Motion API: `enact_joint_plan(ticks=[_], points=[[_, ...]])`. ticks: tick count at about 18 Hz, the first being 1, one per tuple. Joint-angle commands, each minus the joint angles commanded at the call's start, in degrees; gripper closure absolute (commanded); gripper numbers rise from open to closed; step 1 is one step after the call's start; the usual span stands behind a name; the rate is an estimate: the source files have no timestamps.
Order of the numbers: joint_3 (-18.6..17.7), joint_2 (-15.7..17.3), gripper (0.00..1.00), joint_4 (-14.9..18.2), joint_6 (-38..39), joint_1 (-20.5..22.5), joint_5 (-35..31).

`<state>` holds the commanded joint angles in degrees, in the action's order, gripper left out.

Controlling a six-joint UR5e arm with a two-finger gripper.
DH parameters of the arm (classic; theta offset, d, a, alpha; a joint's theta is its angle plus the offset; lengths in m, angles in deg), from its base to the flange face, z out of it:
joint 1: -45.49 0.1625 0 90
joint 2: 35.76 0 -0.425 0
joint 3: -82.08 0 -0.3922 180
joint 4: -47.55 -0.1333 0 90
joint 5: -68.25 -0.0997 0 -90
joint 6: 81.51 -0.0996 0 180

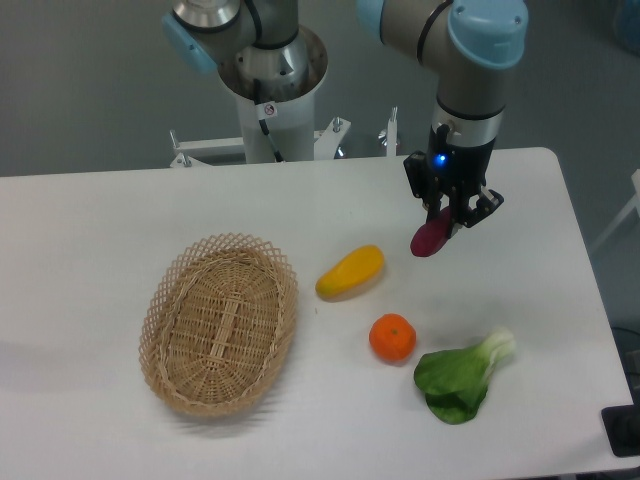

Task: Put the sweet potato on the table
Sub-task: 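Hold the purple sweet potato in the gripper above the table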

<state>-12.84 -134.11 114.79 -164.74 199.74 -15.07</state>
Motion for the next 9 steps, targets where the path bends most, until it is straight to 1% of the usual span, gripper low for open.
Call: enact_joint_plan(ticks=[2, 4, 9], points=[[-0.6, 0.0, 0.75, -0.2, 0.0, 0.0, 0.1], [-0.3, -0.1, 0.75, 0.0, 0.0, -0.1, 0.1], [-0.2, -0.1, 0.75, -1.3, 1.4, -0.4, 0.1]])
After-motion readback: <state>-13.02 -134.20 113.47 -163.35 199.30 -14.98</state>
